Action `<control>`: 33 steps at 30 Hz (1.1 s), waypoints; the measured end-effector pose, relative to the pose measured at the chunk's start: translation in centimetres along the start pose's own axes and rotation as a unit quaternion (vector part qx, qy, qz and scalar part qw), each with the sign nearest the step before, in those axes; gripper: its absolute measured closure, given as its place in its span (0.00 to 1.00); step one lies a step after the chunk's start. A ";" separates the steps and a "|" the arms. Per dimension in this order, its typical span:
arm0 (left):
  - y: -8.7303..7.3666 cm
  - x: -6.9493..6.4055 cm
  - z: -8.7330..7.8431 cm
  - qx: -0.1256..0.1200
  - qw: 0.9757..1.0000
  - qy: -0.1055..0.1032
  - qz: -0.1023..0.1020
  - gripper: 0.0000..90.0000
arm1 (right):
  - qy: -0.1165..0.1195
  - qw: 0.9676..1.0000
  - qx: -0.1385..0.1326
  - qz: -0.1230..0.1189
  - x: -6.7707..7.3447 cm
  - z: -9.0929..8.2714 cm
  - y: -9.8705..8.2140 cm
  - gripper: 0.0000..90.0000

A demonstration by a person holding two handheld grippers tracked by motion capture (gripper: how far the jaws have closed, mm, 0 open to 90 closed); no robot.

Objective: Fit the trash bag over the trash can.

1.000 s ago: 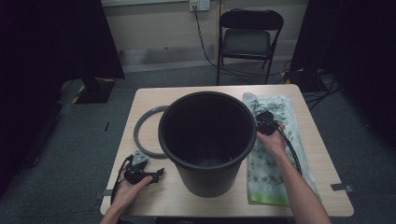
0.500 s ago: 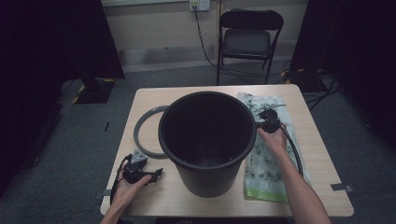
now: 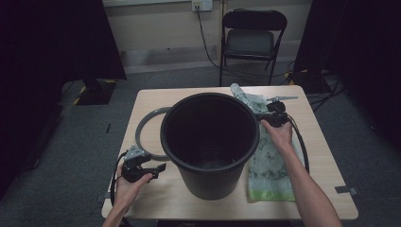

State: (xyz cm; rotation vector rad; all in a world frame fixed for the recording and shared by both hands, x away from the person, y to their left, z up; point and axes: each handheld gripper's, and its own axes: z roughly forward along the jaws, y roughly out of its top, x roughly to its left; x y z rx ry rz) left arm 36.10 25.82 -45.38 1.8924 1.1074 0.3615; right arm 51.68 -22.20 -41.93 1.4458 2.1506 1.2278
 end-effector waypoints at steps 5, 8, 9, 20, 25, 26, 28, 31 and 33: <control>1.5 -0.3 0.1 -0.016 1.000 -0.005 0.005 0.32 | 0.014 1.000 -0.018 -0.010 0.9 -1.0 1.0 1.00; 3.1 -0.2 0.1 -0.037 0.999 -0.015 -0.004 0.32 | 0.020 0.999 -0.028 -0.020 1.6 -1.5 2.0 1.00; 3.5 -0.1 0.0 -0.046 0.999 -0.017 -0.008 0.33 | 0.023 0.999 -0.036 -0.022 1.8 -1.8 2.4 1.00; 7.4 0.0 -0.3 -0.101 0.995 -0.024 -0.004 0.34 | 0.054 0.995 -0.077 -0.041 3.8 -4.0 4.8 1.00; 8.9 0.2 -0.7 -0.124 0.992 -0.031 -0.011 0.35 | 0.070 0.992 -0.092 -0.045 4.3 -4.9 5.5 1.00; 9.2 0.3 -0.8 -0.130 0.991 -0.033 -0.013 0.36 | 0.073 0.992 -0.095 -0.047 4.3 -5.0 5.7 1.00; 9.8 0.4 -1.1 -0.140 0.989 -0.035 -0.016 0.37 | 0.077 0.991 -0.099 -0.049 4.5 -5.4 6.1 1.00; 10.7 0.6 -1.7 -0.155 0.987 -0.039 -0.013 0.36 | 0.083 0.989 -0.106 -0.053 4.7 -5.9 6.6 1.00; 11.2 0.7 -2.1 -0.160 0.986 -0.036 -0.014 0.36 | 0.087 0.988 -0.111 -0.057 5.0 -6.3 6.9 1.00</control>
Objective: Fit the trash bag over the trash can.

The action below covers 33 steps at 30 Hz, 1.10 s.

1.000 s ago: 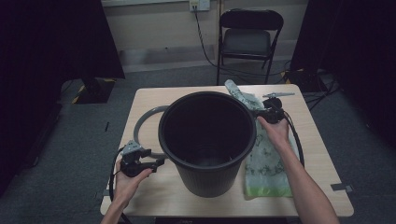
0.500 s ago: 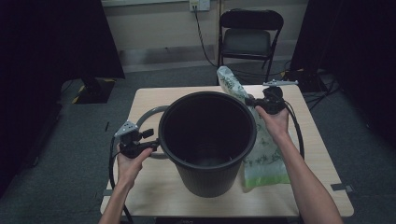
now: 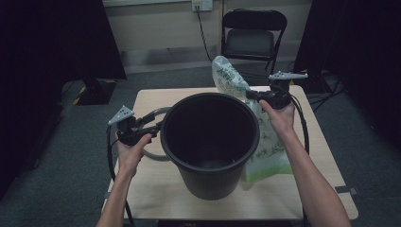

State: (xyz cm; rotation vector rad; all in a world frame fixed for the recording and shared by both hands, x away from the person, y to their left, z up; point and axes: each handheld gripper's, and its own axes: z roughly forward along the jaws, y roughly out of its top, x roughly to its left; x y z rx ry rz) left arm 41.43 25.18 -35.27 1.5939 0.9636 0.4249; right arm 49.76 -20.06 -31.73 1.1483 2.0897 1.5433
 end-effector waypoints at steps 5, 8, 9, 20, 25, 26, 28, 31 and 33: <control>1.7 -0.1 -0.5 -0.024 1.000 -0.002 -0.001 0.35 | 0.007 1.000 -0.013 -0.004 0.5 -0.7 0.8 1.00; 2.4 -0.3 -0.8 -0.032 0.999 -0.006 0.003 0.35 | 0.013 1.000 -0.022 -0.007 0.8 -1.1 1.3 1.00; 2.6 -0.5 -0.9 -0.034 0.999 -0.011 0.006 0.35 | 0.015 1.000 -0.025 -0.006 0.9 -1.3 1.3 1.00; 4.8 -2.2 -1.1 -0.058 0.997 -0.038 0.017 0.32 | 0.049 0.997 -0.050 -0.036 3.3 -2.6 2.9 1.00; 6.1 -3.3 -0.8 -0.060 0.997 -0.043 0.031 0.31 | 0.062 0.995 -0.063 -0.047 4.2 -3.3 3.7 1.00; 6.3 -3.6 -0.7 -0.059 0.997 -0.043 0.037 0.31 | 0.065 0.995 -0.064 -0.047 4.4 -3.4 3.8 1.00; 6.7 -4.1 -0.5 -0.062 0.996 -0.047 0.042 0.31 | 0.073 0.994 -0.067 -0.051 4.7 -3.7 4.1 1.00; 7.2 -4.8 -0.1 -0.062 0.995 -0.050 0.052 0.30 | 0.088 0.992 -0.074 -0.054 5.4 -4.1 4.2 1.00; 7.6 -5.1 0.3 -0.063 0.995 -0.057 0.055 0.28 | 0.095 0.991 -0.075 -0.056 5.8 -4.2 4.2 1.00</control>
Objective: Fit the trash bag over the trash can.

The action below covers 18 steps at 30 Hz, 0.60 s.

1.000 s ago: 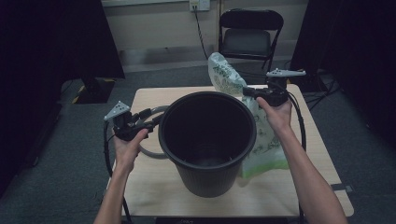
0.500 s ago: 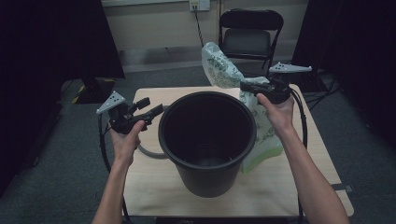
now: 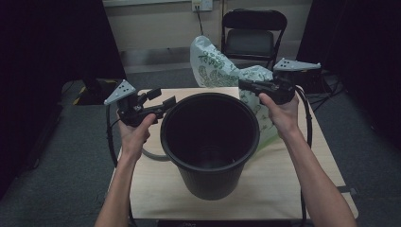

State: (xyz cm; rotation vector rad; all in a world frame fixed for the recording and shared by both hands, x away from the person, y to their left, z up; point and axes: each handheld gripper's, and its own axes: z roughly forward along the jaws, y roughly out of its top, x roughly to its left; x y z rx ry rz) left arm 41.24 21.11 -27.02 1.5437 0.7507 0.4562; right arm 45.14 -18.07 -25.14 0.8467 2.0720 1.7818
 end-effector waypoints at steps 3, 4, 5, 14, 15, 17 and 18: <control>0.6 -0.2 0.7 -0.006 1.000 -0.008 0.000 0.26 | 0.018 1.000 -0.006 0.000 0.6 0.1 0.0 1.00; 0.8 -0.3 0.9 -0.008 1.000 -0.009 0.001 0.24 | 0.021 1.000 -0.005 -0.003 0.9 0.1 0.0 1.00; 1.0 -0.3 1.1 -0.009 1.000 -0.008 0.003 0.24 | 0.025 1.000 -0.005 -0.006 1.1 0.2 0.0 1.00; 2.4 0.2 3.6 -0.011 1.000 -0.008 0.000 0.17 | 0.048 0.999 0.000 -0.018 2.3 0.4 0.0 1.00; 2.5 0.3 3.8 -0.014 1.000 -0.010 -0.001 0.17 | 0.049 0.999 -0.001 -0.020 2.4 0.4 0.1 1.00; 2.9 0.7 4.2 -0.019 1.000 -0.012 -0.002 0.17 | 0.052 0.998 -0.004 -0.023 2.6 0.2 0.2 1.00; 3.0 0.8 4.4 -0.018 1.000 -0.014 -0.001 0.17 | 0.052 0.998 -0.004 -0.024 2.6 0.2 0.3 1.00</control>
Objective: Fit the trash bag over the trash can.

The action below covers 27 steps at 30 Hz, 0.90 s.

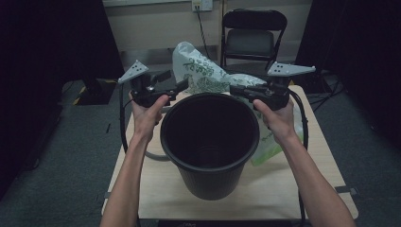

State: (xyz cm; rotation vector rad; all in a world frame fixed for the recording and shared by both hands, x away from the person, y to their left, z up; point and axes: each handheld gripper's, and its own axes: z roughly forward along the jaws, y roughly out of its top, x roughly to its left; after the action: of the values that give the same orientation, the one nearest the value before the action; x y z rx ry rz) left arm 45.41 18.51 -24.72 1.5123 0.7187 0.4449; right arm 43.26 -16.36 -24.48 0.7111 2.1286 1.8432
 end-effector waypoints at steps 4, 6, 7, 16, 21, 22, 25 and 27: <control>0.4 0.3 0.9 -0.001 1.000 -0.028 0.003 0.17 | 0.002 1.000 0.002 0.001 0.1 0.0 0.0 1.00; 0.5 0.2 1.3 0.000 0.999 -0.032 0.013 0.18 | 0.004 1.000 0.003 -0.001 0.1 0.1 0.0 1.00; 0.5 0.0 1.4 0.002 0.999 -0.031 0.019 0.21 | 0.006 1.000 0.004 -0.003 0.2 0.2 0.0 1.00; 0.7 -0.8 1.6 0.007 0.995 -0.083 0.053 0.96 | 0.008 1.000 0.005 -0.006 0.4 0.0 -0.1 1.00; 0.9 -0.1 1.0 -0.008 0.997 -0.065 0.035 0.87 | 0.008 1.000 0.003 -0.009 0.5 -0.3 -0.2 1.00; 1.0 0.1 0.8 -0.012 0.997 -0.065 0.034 0.81 | 0.010 1.000 0.002 -0.009 0.5 -0.3 -0.2 1.00; 1.2 0.6 0.4 -0.018 0.999 -0.033 0.029 0.50 | 0.012 1.000 0.001 -0.013 0.7 -0.6 -0.3 1.00; 1.3 0.9 0.3 -0.021 0.999 -0.038 0.025 0.39 | 0.016 1.000 0.000 -0.014 0.8 -0.7 -0.5 1.00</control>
State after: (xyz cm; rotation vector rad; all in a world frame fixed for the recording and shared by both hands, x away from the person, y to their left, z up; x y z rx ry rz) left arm 46.47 18.99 -23.60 1.5026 0.6101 0.4354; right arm 42.17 -16.63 -24.73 0.6531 2.1465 1.8534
